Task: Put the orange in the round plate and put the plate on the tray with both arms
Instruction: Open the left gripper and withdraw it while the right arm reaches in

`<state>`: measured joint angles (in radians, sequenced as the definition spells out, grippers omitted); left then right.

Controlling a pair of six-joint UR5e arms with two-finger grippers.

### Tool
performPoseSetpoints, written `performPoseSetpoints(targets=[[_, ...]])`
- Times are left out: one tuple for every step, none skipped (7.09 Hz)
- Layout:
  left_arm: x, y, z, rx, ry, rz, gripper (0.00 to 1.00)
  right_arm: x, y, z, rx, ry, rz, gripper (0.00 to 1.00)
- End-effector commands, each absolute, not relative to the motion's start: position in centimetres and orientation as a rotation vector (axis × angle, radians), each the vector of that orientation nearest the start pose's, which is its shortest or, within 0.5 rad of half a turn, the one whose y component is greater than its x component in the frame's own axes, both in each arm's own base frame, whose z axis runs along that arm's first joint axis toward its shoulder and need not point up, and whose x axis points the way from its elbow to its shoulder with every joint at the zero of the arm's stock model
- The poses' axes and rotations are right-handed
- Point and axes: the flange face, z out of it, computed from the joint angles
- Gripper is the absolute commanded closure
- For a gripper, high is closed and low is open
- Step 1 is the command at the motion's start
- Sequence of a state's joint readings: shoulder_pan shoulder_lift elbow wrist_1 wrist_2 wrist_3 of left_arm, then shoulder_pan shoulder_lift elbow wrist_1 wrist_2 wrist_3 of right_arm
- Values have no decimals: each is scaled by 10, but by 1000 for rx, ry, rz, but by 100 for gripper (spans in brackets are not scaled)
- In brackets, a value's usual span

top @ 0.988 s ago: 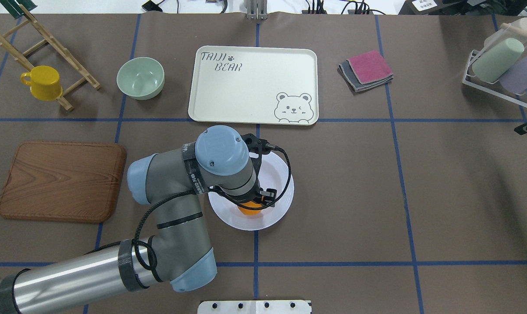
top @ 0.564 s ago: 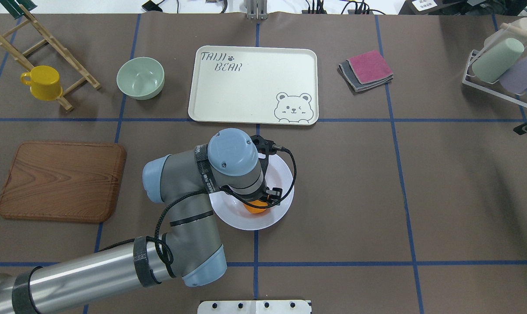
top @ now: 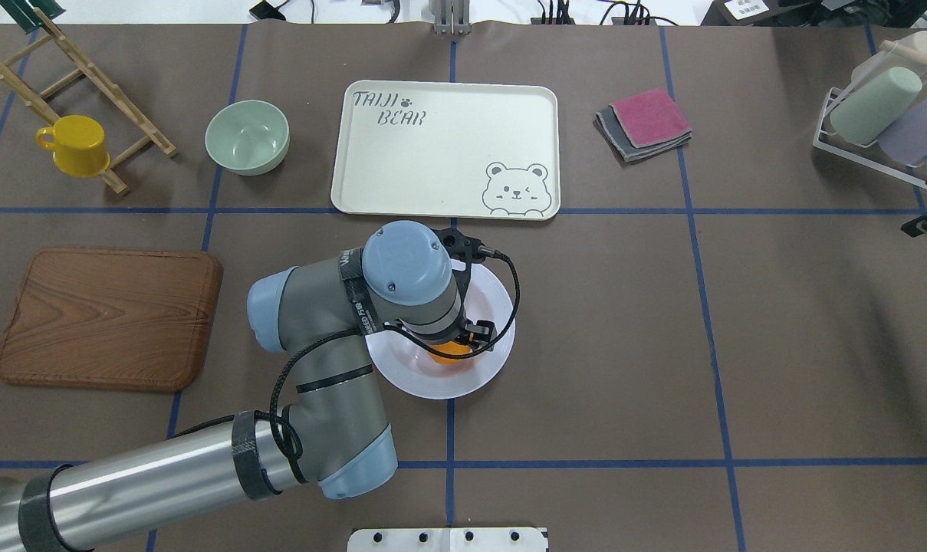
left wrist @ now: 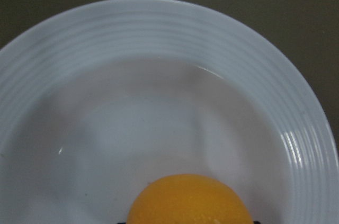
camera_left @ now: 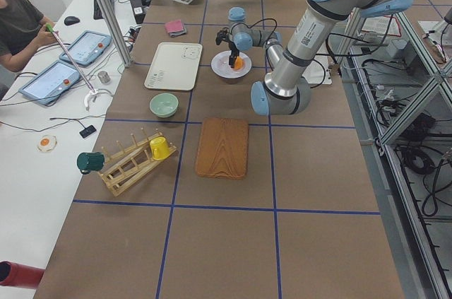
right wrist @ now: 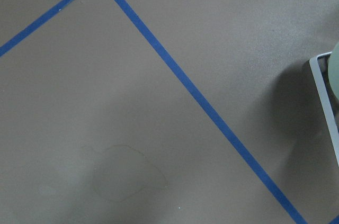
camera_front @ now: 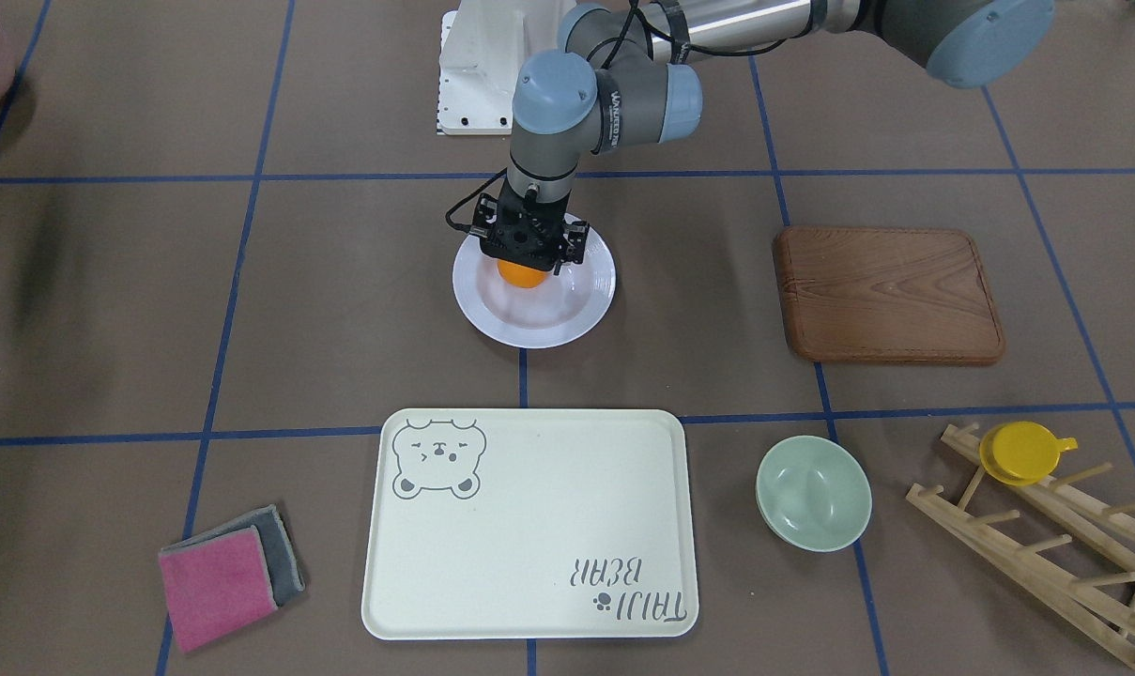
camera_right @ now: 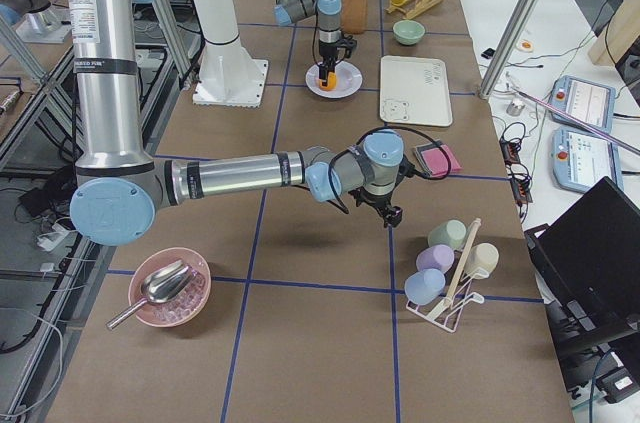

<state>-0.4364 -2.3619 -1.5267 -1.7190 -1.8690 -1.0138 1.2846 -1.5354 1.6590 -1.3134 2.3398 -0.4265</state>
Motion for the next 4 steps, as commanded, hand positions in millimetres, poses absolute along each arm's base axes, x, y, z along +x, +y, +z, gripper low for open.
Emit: performPoseSetpoints(targets=[[509, -443, 167, 220, 941, 275, 0, -87, -522, 556, 439, -759, -800, 0], [434, -439, 191, 244, 957, 325, 0, -87, -519, 536, 404, -791, -651, 0], [368, -438, 235, 272, 936, 370, 0, -105, -511, 505, 366, -832, -525, 1], [303, -456, 278, 281, 921, 431, 0, -128, -504, 485, 318, -866, -435, 1]])
